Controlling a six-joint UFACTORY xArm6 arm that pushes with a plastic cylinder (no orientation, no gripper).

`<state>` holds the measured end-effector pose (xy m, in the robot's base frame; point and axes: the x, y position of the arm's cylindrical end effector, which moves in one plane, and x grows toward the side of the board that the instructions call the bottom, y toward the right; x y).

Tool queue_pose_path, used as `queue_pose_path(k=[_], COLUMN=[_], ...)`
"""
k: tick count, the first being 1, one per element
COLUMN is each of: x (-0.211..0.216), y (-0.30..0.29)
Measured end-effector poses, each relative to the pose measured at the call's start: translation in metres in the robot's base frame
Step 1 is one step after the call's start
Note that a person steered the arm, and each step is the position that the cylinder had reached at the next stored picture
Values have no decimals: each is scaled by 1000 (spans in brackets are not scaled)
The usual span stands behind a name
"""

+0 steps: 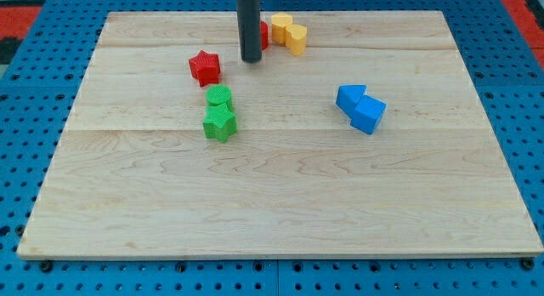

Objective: Slide the red star to the top left of red circle

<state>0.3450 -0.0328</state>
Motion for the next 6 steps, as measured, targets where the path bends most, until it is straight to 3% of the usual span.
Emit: queue_pose_path(k=[1,2,6], x=[14,-16,-85], y=[-59,-114,-47])
